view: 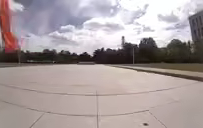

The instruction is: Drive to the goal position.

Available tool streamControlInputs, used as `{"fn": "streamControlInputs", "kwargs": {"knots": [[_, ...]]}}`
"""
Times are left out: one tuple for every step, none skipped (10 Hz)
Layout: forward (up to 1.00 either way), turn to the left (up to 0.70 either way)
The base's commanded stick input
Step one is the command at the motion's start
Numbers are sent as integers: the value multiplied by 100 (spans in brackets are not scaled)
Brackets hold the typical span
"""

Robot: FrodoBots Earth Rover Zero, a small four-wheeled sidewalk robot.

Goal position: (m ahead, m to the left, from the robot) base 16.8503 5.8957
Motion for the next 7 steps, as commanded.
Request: {"fn": "streamControlInputs", "kwargs": {"knots": [[100,0],[100,0],[100,0],[100,0],[100,0],[100,0],[100,0]]}}
